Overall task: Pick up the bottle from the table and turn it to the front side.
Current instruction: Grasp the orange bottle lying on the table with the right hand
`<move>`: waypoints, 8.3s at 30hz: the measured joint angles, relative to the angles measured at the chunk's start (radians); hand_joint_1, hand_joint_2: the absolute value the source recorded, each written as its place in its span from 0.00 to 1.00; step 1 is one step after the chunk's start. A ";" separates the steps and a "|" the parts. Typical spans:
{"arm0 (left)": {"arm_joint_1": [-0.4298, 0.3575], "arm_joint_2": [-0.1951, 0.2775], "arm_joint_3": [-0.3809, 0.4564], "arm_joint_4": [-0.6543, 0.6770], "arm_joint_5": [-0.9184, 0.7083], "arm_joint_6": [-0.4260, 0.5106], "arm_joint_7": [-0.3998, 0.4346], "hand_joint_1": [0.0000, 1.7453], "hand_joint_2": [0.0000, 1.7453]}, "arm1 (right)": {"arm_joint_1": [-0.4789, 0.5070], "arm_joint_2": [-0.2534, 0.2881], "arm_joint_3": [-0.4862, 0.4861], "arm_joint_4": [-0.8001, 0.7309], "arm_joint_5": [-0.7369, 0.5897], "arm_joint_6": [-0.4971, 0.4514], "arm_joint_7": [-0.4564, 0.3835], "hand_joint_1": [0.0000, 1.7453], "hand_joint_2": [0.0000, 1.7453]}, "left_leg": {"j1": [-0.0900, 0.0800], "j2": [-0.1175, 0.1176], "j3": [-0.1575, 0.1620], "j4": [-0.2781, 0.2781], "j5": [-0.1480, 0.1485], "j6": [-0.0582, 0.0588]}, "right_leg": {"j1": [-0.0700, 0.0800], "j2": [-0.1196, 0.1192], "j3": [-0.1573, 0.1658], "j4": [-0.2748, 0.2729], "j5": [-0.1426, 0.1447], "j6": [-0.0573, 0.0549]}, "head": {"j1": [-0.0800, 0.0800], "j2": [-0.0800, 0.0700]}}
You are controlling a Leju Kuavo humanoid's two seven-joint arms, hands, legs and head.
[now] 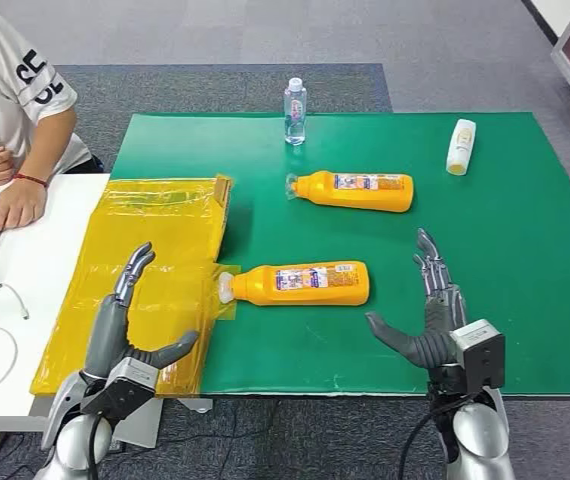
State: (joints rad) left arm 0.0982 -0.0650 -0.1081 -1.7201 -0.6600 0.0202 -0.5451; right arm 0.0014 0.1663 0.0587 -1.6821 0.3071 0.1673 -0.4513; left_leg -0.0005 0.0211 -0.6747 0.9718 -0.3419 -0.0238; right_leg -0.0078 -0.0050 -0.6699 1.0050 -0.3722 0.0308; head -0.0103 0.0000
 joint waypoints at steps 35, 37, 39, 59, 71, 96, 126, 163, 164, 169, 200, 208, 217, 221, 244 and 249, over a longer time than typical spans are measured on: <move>-0.093 0.010 -0.074 0.098 0.035 -0.026 -0.018 0.00 1.00 | -0.241 -0.231 0.235 0.258 0.361 -0.091 0.016 0.00 1.00 | 0.000 0.000 0.000 0.000 0.003 0.002 | 0.000 0.000 0.000 0.000 0.002 0.002 | 0.000 0.000; -0.097 0.012 -0.079 0.104 0.037 -0.026 -0.018 0.00 1.00 | -0.254 -0.240 0.249 0.272 0.373 -0.089 0.020 0.00 1.00 | 0.000 0.000 -0.001 0.000 0.002 0.002 | 0.000 0.000 0.000 0.000 0.002 0.002 | 0.000 0.000; -0.107 0.013 -0.085 0.113 0.044 -0.026 -0.022 0.00 1.00 | -0.292 -0.255 0.282 0.307 0.398 -0.078 0.031 0.00 1.00 | 0.000 0.000 -0.001 0.000 0.002 0.002 | 0.000 0.000 0.000 0.000 0.003 0.001 | 0.000 0.000; -0.219 0.022 -0.157 0.229 0.074 -0.028 -0.051 0.00 1.00 | -0.839 -0.136 0.911 1.006 0.593 -0.007 0.202 0.00 1.00 | 0.000 -0.001 -0.002 0.000 0.008 0.001 | 0.000 -0.002 -0.001 0.000 0.007 0.001 | 0.000 0.000; -0.236 0.022 -0.164 0.256 0.081 -0.030 -0.052 0.00 1.00 | -0.875 -0.078 0.973 1.127 0.593 0.016 0.266 0.00 1.00 | 0.000 -0.001 -0.002 0.000 0.008 0.001 | 0.000 -0.002 -0.001 0.000 0.007 0.001 | 0.000 0.000; -0.220 0.025 -0.161 0.256 0.081 -0.030 -0.052 0.00 1.00 | -0.902 -0.066 0.913 1.207 0.713 0.070 0.438 0.00 1.00 | 0.000 -0.001 -0.002 0.000 0.008 0.001 | 0.000 -0.002 -0.001 0.000 0.007 0.001 | 0.000 0.000; -0.243 0.043 -0.156 0.276 0.072 -0.030 -0.058 0.00 1.00 | -0.950 -0.047 0.894 1.294 0.715 0.161 0.437 1.00 1.00 | 0.000 -0.001 -0.001 0.000 0.008 0.001 | 0.000 -0.001 -0.001 0.000 0.007 0.001 | 0.000 0.000; -0.191 0.064 -0.154 0.277 0.135 -0.045 -0.085 0.00 1.00 | -0.385 -0.345 0.228 0.850 -0.215 0.188 -0.070 1.00 1.00 | 0.000 -0.002 -0.009 0.000 0.007 0.002 | 0.000 -0.002 -0.007 0.000 0.007 0.001 | 0.000 0.000; -0.190 0.065 -0.152 0.278 0.160 -0.063 -0.093 0.00 1.00 | -0.375 -0.345 0.219 0.834 -0.223 0.197 -0.077 1.00 1.00 | 0.000 -0.002 -0.009 0.000 0.007 0.002 | 0.000 -0.002 -0.007 0.000 0.007 0.001 | 0.000 0.000; -0.191 0.079 -0.129 0.289 0.281 -0.176 -0.134 0.00 1.00 | -0.332 -0.344 0.197 0.726 -0.259 0.252 -0.103 1.00 1.00 | 0.000 -0.002 -0.009 0.000 0.008 0.002 | 0.000 -0.002 -0.007 0.000 0.007 0.001 | 0.000 0.000; -0.233 0.253 -0.110 0.181 0.683 -0.985 -0.157 0.00 1.00 | -0.463 -0.233 0.500 0.538 -0.211 0.214 -0.039 1.00 1.00 | 0.001 -0.002 -0.010 0.000 0.011 -0.002 | 0.002 -0.002 -0.010 0.002 0.008 -0.001 | 0.000 0.000; -0.270 0.310 -0.136 0.149 0.683 -0.984 -0.157 0.00 1.00 | -0.505 -0.187 0.615 0.609 -0.204 0.176 -0.045 1.00 1.00 | 0.001 -0.002 -0.010 0.000 0.011 -0.002 | 0.002 -0.002 -0.010 0.002 0.009 -0.002 | 0.000 0.000; -0.276 0.352 -0.151 0.113 0.676 -0.889 -0.157 0.00 1.00 | -0.495 -0.185 0.633 0.653 -0.252 0.121 -0.074 1.00 1.00 | 0.001 -0.002 -0.010 0.000 0.011 -0.002 | 0.002 -0.002 -0.010 0.002 0.009 -0.002 | 0.000 0.000; -0.252 0.360 -0.147 0.092 0.669 -0.806 -0.157 0.00 1.00 | -0.458 -0.209 0.578 0.638 -0.265 0.094 -0.077 1.00 1.00 | 0.001 -0.002 -0.010 0.000 0.011 -0.001 | 0.002 -0.002 -0.010 0.002 0.009 -0.001 | 0.000 0.000; -0.180 0.345 0.011 0.064 0.673 -0.765 -0.157 0.00 1.00 | -0.284 -0.289 0.346 0.450 -0.165 0.104 -0.095 1.00 1.00 | 0.001 -0.002 -0.011 0.000 0.010 -0.002 | 0.002 -0.002 -0.012 0.002 0.009 -0.002 | 0.000 0.000; -0.203 0.340 0.065 0.197 0.662 -0.722 -0.157 0.00 1.00 | -0.223 -0.329 0.320 0.393 -0.142 0.129 -0.145 1.00 1.00 | 0.001 -0.002 -0.012 0.000 0.011 -0.002 | 0.002 -0.002 -0.012 0.002 0.009 -0.002 | 0.000 0.000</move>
State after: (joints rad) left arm -0.1050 0.2746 -0.0430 -1.5234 0.0017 -0.7017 -0.7023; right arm -0.2220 -0.1628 0.3783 -1.2890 0.1655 0.2958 -0.5967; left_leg 0.0007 0.0191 -0.6867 0.9720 -0.3313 -0.0259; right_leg -0.0058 -0.0070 -0.6823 1.0071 -0.3634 0.0290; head -0.0103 0.0000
